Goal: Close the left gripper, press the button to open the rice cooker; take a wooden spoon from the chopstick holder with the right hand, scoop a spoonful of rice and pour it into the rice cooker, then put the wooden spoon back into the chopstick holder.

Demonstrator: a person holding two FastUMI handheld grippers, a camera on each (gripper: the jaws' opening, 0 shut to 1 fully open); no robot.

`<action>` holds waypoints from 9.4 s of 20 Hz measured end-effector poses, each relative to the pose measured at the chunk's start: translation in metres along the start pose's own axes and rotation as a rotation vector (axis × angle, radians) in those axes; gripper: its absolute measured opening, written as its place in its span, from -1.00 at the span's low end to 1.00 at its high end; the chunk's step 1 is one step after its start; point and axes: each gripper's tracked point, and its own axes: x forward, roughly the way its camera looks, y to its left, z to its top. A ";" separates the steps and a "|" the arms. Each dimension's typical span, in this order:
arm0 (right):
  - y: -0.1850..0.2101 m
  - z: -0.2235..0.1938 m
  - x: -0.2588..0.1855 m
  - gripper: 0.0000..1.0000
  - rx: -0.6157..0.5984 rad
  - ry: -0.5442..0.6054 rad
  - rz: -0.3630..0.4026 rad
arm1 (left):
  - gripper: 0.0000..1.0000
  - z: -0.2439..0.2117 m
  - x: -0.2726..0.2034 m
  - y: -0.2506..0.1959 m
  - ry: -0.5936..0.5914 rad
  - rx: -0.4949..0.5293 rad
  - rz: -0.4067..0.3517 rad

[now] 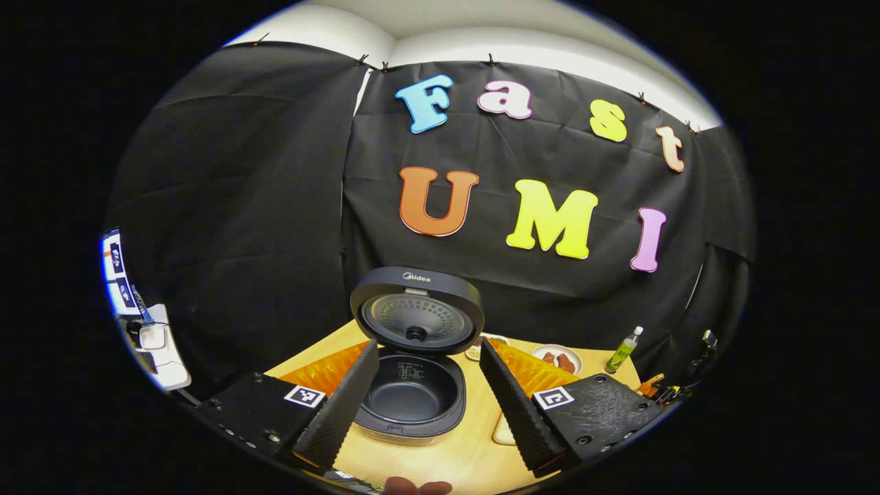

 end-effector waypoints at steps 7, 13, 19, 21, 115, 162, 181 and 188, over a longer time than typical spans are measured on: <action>0.000 -0.008 0.047 0.29 -0.006 0.031 0.013 | 0.89 -0.006 -0.004 0.006 0.019 0.033 0.043; -0.002 -0.008 0.064 -0.17 -0.004 0.048 0.016 | 0.89 -0.011 -0.003 0.009 0.030 0.054 0.067; 0.023 -0.007 0.058 -0.70 -0.022 0.079 0.089 | 0.89 -0.025 -0.011 0.009 0.054 0.081 0.082; 0.027 -0.002 0.055 -0.76 -0.045 0.073 0.089 | 0.89 -0.029 -0.016 0.011 0.056 0.078 0.084; 0.485 -0.027 -0.166 -0.80 0.244 0.250 0.790 | 0.89 -0.051 -0.071 0.123 -0.017 0.060 0.066; 0.572 -0.083 -0.198 -0.80 -0.845 -0.185 0.669 | 0.89 -0.057 -0.088 0.164 -0.033 -0.005 0.099; 0.547 -0.074 -0.232 -0.80 -0.649 -0.144 0.745 | 0.90 -0.042 -0.093 0.152 -0.056 0.010 0.092; 0.479 -0.020 -0.247 -0.80 -0.365 -0.084 0.752 | 0.89 -0.033 -0.085 0.111 -0.062 0.069 0.024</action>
